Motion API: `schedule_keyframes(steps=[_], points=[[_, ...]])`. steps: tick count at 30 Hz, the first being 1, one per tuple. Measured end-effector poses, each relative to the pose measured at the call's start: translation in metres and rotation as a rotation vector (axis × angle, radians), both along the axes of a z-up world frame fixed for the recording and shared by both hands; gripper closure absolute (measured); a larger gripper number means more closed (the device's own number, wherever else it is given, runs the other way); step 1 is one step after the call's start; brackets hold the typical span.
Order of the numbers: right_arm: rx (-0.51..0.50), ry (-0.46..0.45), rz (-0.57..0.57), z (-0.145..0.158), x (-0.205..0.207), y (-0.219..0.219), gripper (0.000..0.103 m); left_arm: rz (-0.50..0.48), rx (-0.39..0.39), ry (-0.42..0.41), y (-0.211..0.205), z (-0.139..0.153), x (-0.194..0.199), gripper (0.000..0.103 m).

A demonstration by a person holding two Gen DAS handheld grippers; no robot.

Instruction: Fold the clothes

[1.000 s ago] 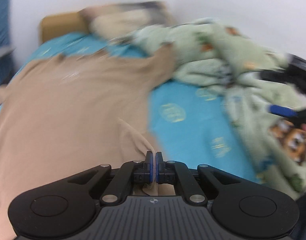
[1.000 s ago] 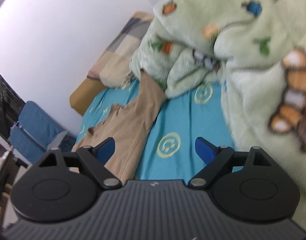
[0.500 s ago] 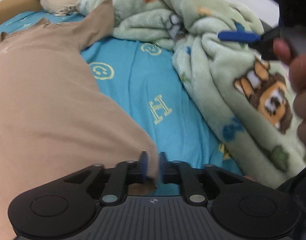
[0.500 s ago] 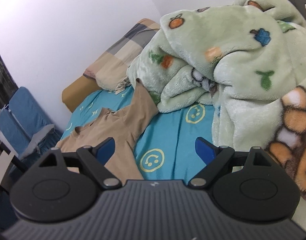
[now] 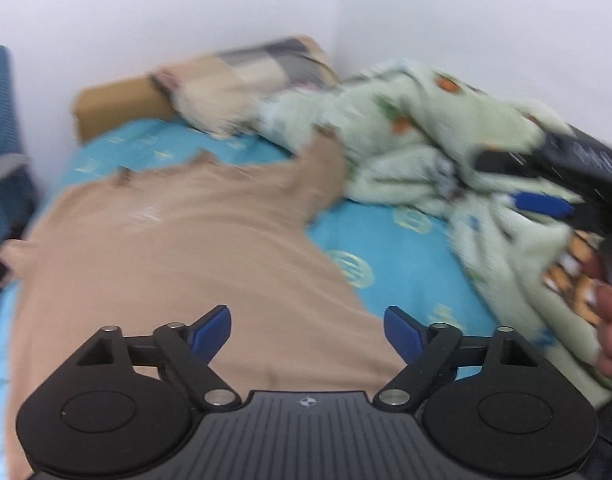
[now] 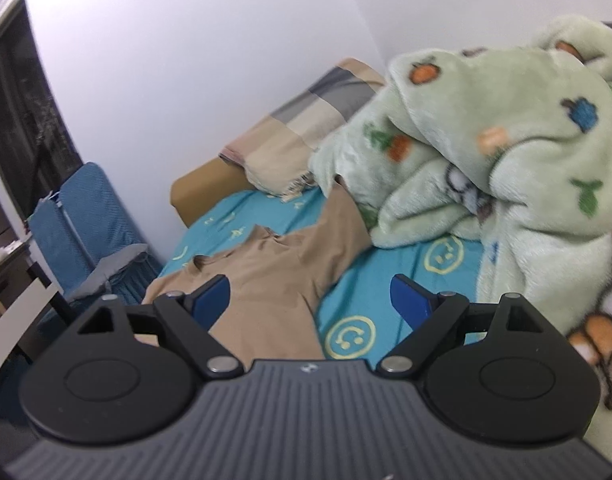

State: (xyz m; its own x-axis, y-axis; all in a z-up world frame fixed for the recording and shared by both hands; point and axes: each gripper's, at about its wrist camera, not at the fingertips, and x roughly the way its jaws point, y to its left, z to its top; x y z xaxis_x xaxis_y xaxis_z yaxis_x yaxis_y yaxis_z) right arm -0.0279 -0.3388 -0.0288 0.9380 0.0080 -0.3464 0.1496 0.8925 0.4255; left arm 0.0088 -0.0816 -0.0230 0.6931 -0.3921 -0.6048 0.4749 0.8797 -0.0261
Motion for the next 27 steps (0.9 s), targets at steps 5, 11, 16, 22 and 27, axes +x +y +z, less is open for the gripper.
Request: schedule_keyframes(steps=[5, 11, 16, 22, 27], points=[[-0.091, -0.007, 0.041, 0.001, 0.005, 0.025, 0.015, 0.120, -0.047, -0.075, 0.044, 0.016, 0.007, 0.003], [-0.193, -0.013, 0.072, -0.002, 0.011, 0.053, 0.015, 0.194, -0.106, -0.108, 0.074, 0.018, 0.006, 0.001], [-0.209, -0.023, 0.099, -0.003, 0.014, 0.066, 0.015, 0.228, -0.143, -0.065, 0.087, 0.019, 0.008, 0.001], [-0.226, -0.017, 0.115, -0.005, 0.016, 0.076, 0.015, 0.233, -0.141, -0.074, 0.086, 0.018, 0.006, 0.001], [-0.214, -0.027, 0.124, -0.006, 0.017, 0.078, 0.018, 0.226, -0.126, -0.088, 0.082, 0.017, 0.002, 0.001]])
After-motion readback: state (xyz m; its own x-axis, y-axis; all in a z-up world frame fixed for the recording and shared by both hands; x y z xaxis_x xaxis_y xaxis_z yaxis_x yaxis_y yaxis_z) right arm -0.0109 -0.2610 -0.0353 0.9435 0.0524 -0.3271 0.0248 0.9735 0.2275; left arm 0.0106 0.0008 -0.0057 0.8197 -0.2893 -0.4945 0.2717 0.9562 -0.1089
